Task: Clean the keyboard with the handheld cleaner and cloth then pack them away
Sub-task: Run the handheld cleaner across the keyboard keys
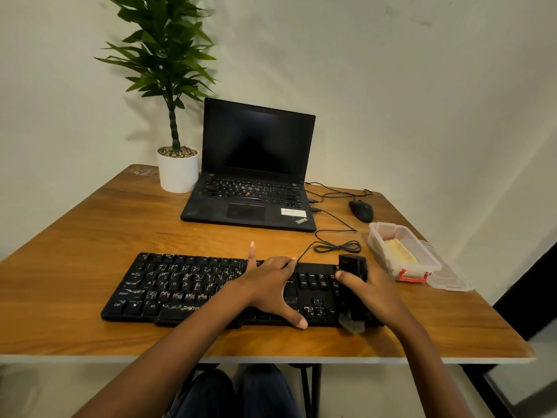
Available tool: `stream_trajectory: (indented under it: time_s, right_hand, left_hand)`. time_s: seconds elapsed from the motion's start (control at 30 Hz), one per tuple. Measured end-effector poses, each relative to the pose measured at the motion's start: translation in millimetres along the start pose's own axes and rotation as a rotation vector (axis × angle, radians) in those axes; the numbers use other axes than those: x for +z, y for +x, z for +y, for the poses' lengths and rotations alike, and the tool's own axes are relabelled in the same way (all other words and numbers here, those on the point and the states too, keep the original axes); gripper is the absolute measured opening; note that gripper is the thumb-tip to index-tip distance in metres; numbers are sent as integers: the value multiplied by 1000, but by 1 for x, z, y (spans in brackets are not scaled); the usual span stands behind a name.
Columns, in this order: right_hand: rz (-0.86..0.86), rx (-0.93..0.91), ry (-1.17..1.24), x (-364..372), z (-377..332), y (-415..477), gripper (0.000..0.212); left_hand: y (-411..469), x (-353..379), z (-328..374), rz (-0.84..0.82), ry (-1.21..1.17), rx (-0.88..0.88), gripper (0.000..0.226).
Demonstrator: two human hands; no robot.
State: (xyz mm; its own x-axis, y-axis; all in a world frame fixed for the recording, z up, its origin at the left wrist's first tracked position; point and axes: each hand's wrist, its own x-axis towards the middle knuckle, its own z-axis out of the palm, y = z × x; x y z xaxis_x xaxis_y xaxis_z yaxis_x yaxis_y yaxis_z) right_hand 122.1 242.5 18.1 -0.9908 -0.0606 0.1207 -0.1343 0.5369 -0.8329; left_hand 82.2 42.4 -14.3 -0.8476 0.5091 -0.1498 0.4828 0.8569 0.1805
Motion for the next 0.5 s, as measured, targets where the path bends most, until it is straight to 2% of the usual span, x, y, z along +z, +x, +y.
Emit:
stream_trajectory:
  time_s: [0.1,0.23,0.27,0.37,0.5]
  right_hand:
    - [130,-30,37,-1,3,1,10]
    - [72,4,10,1,2,3,11]
    - [95,0,22,1,1,7,10]
    - [188,-67,9,6,0,15,22]
    - [81,-9,-33,9,-6,16,15]
  left_hand:
    - [0,0,0,2,7,4,122]
    - [1,1,0,6,2,0,123]
    - [1,1,0,7,2,0,123]
    - [1,1,-1,8,6,-1,123]
    - [1,1,-1,6,1,-5,123]
